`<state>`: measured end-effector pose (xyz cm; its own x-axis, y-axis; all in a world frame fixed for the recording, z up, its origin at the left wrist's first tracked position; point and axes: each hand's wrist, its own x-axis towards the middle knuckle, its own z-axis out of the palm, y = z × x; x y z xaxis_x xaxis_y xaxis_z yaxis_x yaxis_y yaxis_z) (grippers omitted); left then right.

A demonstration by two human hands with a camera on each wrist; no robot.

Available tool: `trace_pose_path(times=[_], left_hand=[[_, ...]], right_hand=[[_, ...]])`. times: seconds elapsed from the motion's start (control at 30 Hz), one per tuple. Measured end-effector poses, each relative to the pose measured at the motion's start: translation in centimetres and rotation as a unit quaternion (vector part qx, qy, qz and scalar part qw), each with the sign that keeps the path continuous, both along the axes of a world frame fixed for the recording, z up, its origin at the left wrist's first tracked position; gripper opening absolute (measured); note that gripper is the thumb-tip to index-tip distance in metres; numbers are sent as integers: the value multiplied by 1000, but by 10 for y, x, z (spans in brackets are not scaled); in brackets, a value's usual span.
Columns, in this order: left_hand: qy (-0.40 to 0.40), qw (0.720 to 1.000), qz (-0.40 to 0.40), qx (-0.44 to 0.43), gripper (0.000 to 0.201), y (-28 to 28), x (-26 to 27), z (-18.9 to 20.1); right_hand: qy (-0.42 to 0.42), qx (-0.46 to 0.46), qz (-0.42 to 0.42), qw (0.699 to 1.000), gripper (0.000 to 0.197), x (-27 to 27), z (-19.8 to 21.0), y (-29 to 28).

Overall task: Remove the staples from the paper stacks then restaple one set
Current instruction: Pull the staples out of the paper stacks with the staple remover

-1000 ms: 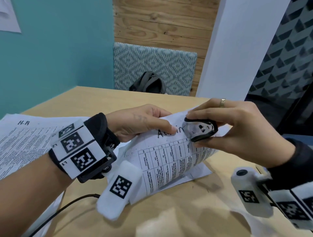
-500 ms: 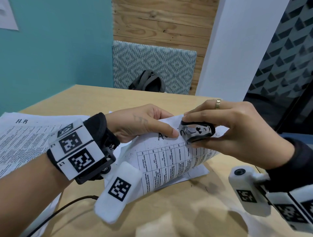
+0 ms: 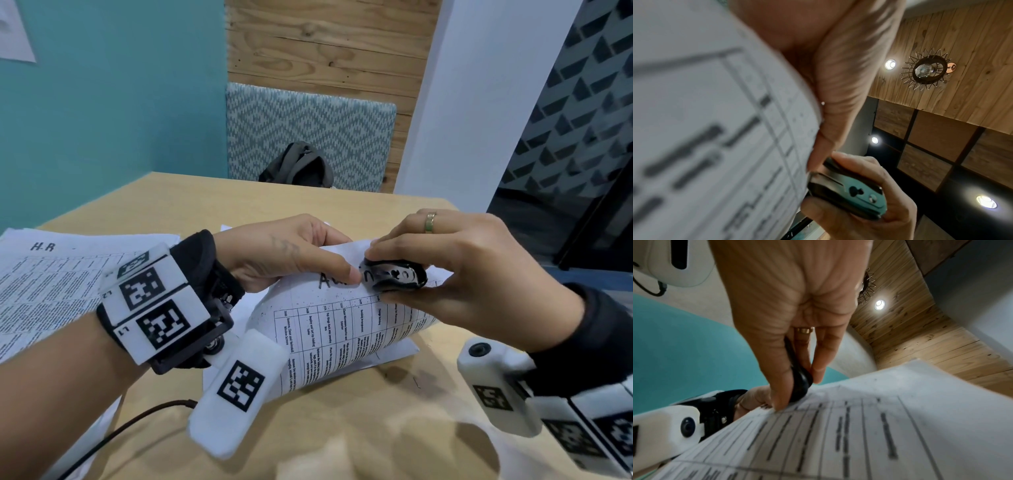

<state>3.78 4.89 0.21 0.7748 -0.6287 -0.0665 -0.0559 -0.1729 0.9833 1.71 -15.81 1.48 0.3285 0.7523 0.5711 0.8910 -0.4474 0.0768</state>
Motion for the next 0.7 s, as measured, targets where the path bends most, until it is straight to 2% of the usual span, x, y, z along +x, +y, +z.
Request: trace_pose_path(times=[0.2,0.37,0.5,0.6,0.7], left_hand=[[2,1000,-2,-2,15,2,-2,3],[-60,998,11,26,17,-1,-5,5],[-75,997,33,-11,9,-3,-6,6],[-75,997,17,-32,4,-1,-6,6],[-71,996,4,-50,12,0,-6,5]], right_hand=[[15,28,-18,999,22,-4,0,2],[71,69,-17,995,24,-8,1,4],[115,114,-12,987,27,-12,4,7],[200,180,-16,963,32,-15,7,7],[321,233,-7,918,35,-14,10,4]])
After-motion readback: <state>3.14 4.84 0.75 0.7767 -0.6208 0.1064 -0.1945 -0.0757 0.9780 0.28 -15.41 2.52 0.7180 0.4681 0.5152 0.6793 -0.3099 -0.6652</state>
